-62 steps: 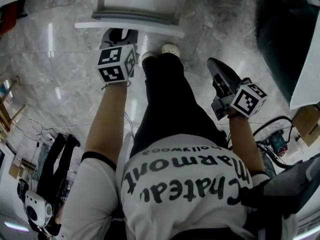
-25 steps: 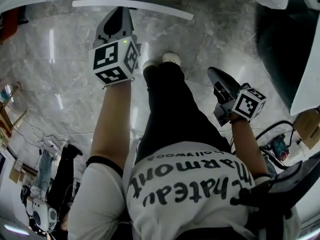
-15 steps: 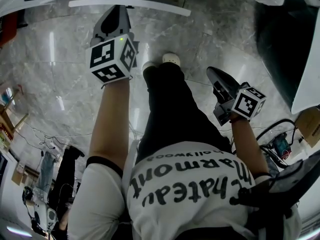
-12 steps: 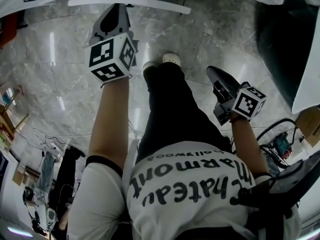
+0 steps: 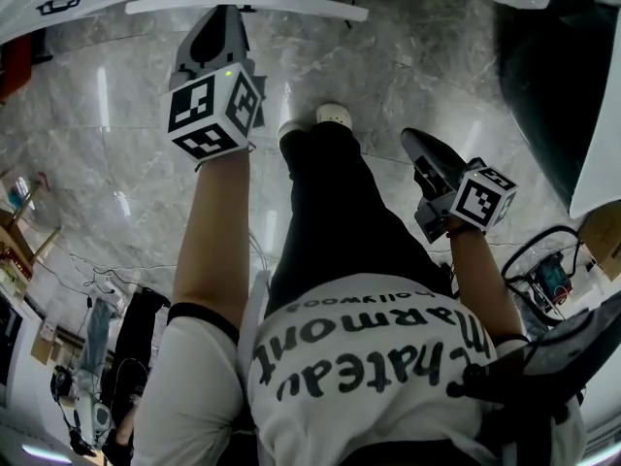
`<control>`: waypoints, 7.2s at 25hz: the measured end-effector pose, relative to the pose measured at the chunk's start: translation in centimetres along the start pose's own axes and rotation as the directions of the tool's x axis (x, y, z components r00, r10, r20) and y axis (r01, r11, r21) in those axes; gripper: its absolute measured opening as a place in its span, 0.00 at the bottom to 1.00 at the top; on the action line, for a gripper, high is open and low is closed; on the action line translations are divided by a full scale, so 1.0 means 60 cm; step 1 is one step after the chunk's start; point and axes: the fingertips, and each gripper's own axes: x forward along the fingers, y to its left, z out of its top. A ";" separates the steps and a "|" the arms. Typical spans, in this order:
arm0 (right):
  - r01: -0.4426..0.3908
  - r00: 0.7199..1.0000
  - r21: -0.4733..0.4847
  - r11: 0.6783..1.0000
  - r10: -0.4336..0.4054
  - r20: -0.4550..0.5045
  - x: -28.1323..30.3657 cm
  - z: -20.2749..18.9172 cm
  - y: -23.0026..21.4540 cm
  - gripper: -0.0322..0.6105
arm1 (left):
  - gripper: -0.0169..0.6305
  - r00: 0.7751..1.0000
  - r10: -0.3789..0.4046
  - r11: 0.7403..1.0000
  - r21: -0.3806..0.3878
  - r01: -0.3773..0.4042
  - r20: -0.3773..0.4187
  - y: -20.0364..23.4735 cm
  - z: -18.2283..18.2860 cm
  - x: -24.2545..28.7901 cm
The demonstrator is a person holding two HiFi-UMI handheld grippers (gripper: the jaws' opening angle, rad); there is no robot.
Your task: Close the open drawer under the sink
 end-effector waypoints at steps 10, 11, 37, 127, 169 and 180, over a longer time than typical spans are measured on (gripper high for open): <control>0.007 1.000 0.005 1.000 -0.007 0.009 -0.004 0.001 0.001 0.07 | 0.04 1.000 -0.008 1.000 -0.011 0.008 -0.012 -0.006 -0.003 0.007; 0.007 1.000 0.007 1.000 -0.007 0.011 -0.005 0.000 -0.001 0.07 | 0.04 1.000 -0.010 1.000 -0.009 0.009 -0.012 -0.008 -0.002 0.007; -0.001 0.995 -0.012 1.000 0.002 0.098 0.033 0.044 -0.028 0.07 | 0.04 0.998 -0.030 0.998 -0.045 0.032 0.059 -0.003 0.047 0.093; -0.117 0.931 -0.447 0.887 0.255 0.262 -0.195 0.173 0.452 0.07 | 0.04 0.924 -0.368 0.925 0.143 0.352 0.108 -0.182 0.316 -0.414; 0.033 0.942 -0.414 0.910 0.110 0.318 -0.171 0.105 0.467 0.07 | 0.04 0.988 -0.147 0.989 -0.023 0.149 0.054 0.035 0.109 -0.663; 0.031 0.943 -0.414 0.910 0.111 0.314 -0.168 0.103 0.465 0.06 | 0.04 0.988 -0.151 0.988 -0.039 0.152 0.045 0.030 0.102 -0.663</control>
